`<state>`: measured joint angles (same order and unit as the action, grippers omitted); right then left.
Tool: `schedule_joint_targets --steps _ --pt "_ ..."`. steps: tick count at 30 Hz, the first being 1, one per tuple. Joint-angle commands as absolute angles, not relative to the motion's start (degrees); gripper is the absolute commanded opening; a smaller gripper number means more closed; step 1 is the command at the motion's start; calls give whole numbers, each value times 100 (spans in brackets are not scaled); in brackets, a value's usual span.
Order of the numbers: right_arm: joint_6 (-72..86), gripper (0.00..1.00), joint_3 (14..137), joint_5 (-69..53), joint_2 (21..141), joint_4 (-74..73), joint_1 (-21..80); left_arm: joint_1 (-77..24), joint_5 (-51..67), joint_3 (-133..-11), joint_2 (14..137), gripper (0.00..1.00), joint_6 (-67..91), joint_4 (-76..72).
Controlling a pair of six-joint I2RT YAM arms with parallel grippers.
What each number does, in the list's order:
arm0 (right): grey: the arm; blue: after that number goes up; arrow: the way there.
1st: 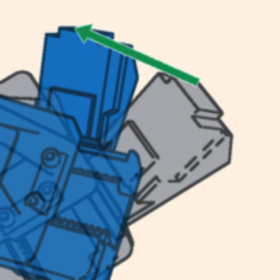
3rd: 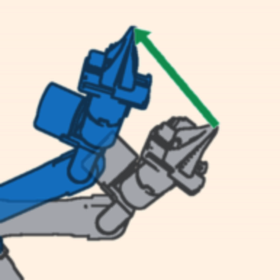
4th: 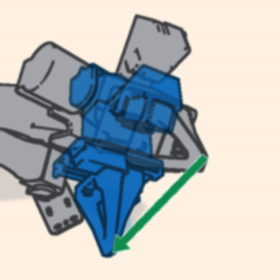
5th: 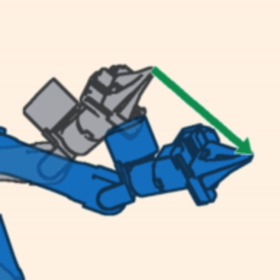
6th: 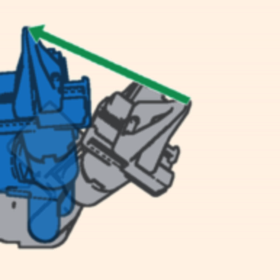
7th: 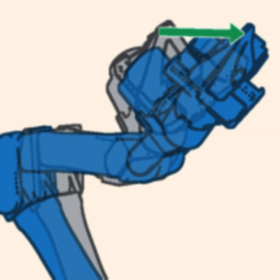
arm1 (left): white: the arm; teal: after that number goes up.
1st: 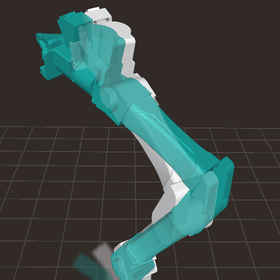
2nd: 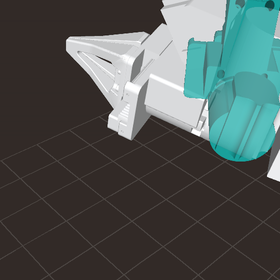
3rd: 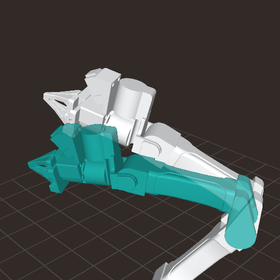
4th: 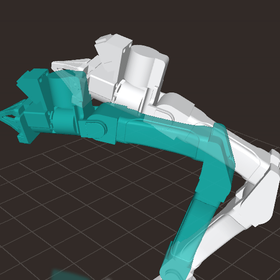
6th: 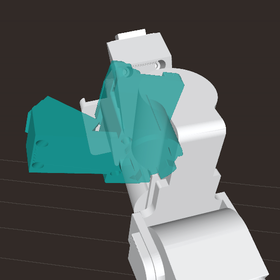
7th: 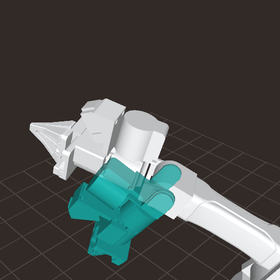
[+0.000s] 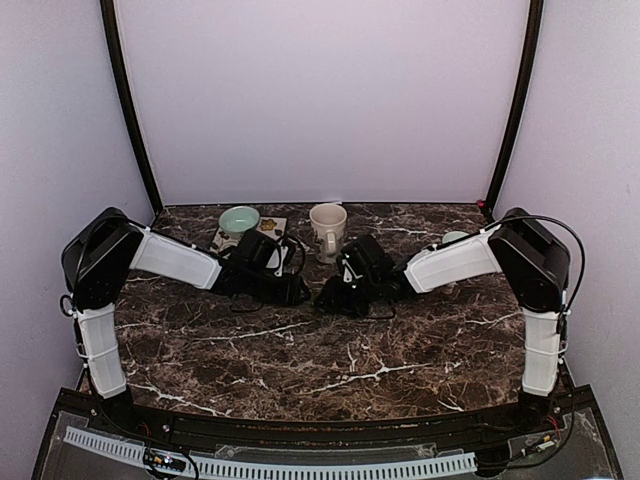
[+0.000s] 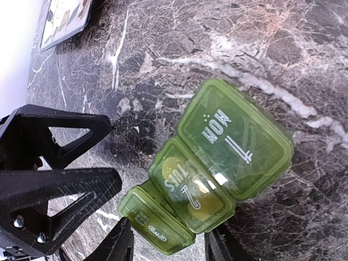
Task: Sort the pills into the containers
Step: Close the lid of the pill container.
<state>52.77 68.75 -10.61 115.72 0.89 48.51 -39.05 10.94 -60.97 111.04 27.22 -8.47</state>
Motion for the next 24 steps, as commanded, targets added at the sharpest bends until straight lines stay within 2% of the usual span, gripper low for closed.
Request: schedule_joint_targets --steps 1,14,24 --pt "5355 46 6707 -1010 11545 119 4779 -3832 1035 -6088 11422 61 2668 -527" --pt "5449 46 6640 -1103 11477 252 4742 -3827 1170 -6261 11856 59 2576 -495" --pt "5486 46 6498 -1055 11357 223 4722 -3885 1379 -6197 11952 50 2640 -348"
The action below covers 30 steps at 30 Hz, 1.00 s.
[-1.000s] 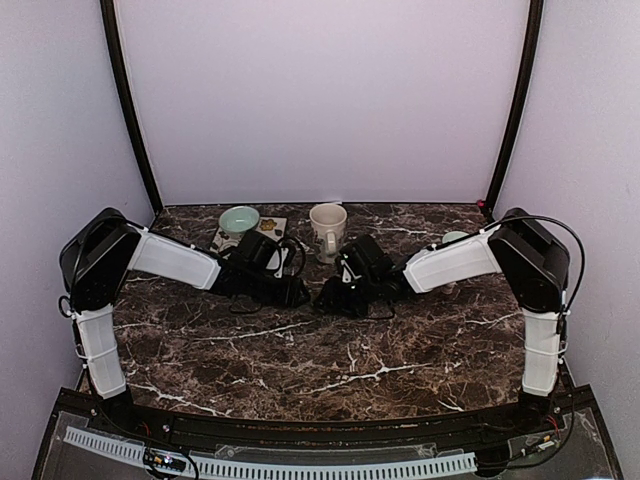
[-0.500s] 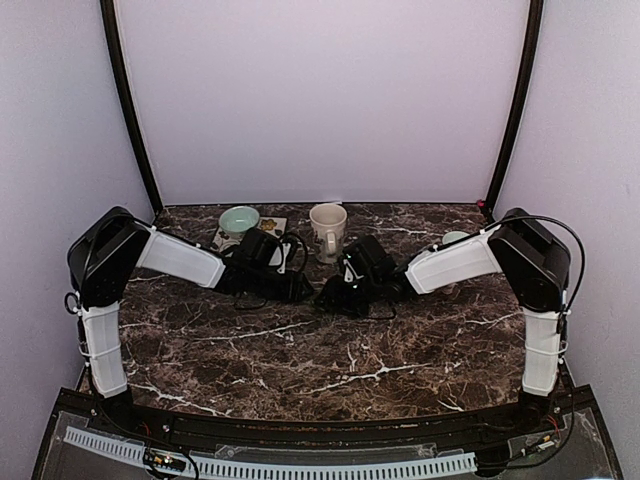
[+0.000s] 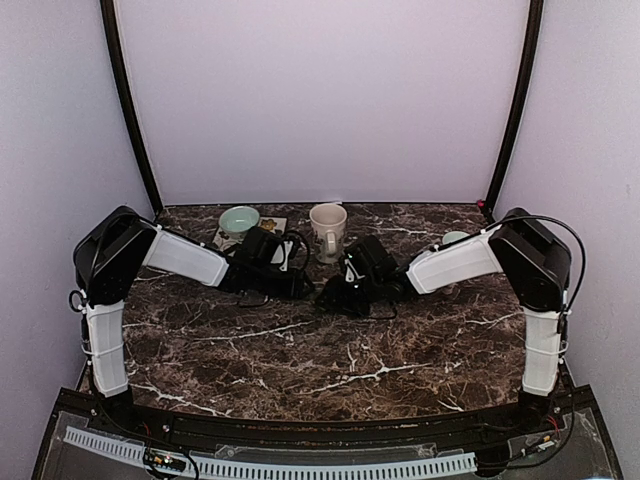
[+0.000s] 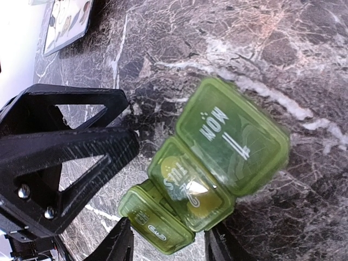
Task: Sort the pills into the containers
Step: Close the lid of the pill container.
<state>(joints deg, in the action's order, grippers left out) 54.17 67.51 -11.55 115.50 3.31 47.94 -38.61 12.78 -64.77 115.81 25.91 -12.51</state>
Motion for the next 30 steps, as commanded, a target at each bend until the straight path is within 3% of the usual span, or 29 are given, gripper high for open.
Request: schedule_joint_targets --steps 1,12,30 --pt "5503 46 6474 -1061 11345 234 4721 -3909 1380 -6166 11946 48 2656 -337" --pt "5636 46 6357 -1139 11300 458 4716 -4202 1468 -5879 11861 29 2821 -479" --pt "5636 46 6255 -1139 11125 589 4686 -4434 1433 -5870 11815 19 2830 -362"
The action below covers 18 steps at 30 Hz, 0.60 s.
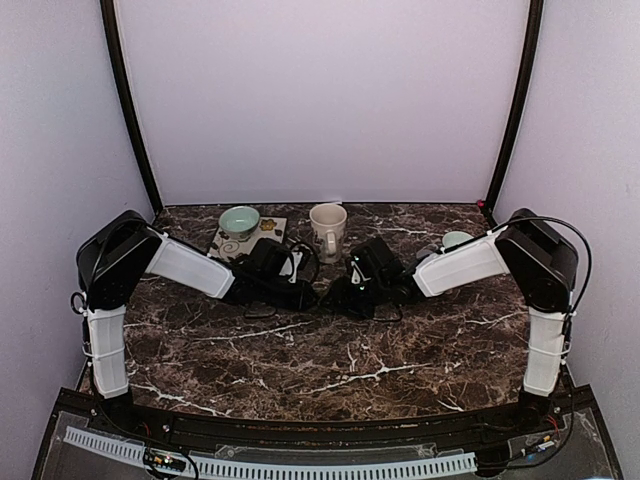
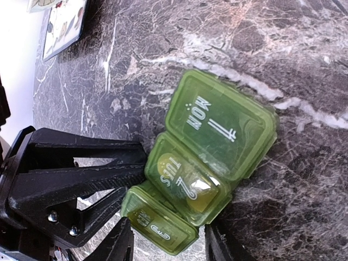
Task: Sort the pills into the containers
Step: Close the lid of the pill container.
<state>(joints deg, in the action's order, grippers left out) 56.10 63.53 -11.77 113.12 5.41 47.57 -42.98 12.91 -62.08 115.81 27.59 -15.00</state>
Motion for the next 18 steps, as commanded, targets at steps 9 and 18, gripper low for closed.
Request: schedule_joint_targets --steps 9,18 --pt "6102 47 5955 -1392 11152 1096 4605 -4493 1424 -5781 11753 17 2830 -378" --pt "6316 47 5943 -1581 11320 1297 4583 -4543 1450 -5723 11729 16 2821 -404"
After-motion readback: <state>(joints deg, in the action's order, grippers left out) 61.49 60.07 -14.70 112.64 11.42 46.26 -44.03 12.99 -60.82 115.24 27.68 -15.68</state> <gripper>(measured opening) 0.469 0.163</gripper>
